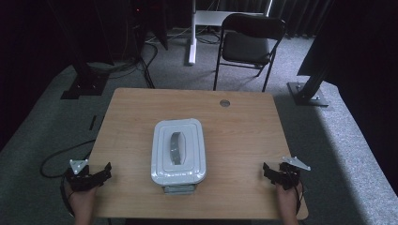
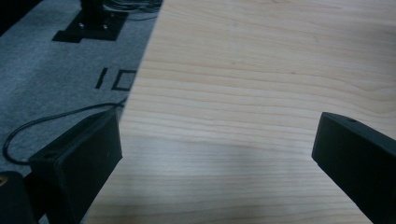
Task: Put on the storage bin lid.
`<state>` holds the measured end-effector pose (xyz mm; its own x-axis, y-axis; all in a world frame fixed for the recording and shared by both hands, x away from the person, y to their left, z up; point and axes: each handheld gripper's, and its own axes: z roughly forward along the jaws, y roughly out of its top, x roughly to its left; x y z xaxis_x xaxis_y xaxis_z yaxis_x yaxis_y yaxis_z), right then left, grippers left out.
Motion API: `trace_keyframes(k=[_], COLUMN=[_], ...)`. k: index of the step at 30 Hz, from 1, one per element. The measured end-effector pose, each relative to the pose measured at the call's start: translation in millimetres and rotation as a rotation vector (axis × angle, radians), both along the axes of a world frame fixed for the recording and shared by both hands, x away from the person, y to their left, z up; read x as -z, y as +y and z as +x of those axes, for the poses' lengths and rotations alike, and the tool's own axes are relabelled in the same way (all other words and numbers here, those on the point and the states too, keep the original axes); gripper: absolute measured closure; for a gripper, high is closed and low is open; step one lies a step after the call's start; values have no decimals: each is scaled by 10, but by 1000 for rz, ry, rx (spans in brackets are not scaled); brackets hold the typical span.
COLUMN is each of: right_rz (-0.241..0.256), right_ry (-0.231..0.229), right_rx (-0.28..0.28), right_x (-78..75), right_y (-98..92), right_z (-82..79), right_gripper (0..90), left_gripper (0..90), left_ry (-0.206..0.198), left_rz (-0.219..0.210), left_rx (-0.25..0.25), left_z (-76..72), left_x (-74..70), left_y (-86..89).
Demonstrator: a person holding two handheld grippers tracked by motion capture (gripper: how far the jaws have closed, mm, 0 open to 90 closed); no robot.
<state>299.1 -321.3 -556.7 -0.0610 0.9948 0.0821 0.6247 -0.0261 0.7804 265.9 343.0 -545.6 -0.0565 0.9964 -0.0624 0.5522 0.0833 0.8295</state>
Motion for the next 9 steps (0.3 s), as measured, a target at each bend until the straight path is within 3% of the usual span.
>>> trace_keyframes(k=[9], right_rz=[-6], right_ry=[-3], right_rx=[17], right_x=[16], right_y=[10], right_z=[5], right_gripper=[124], left_gripper=[23], left_ry=[9], left_rz=[14], left_rx=[-17], left_z=[-15], left_x=[18], left_y=[3])
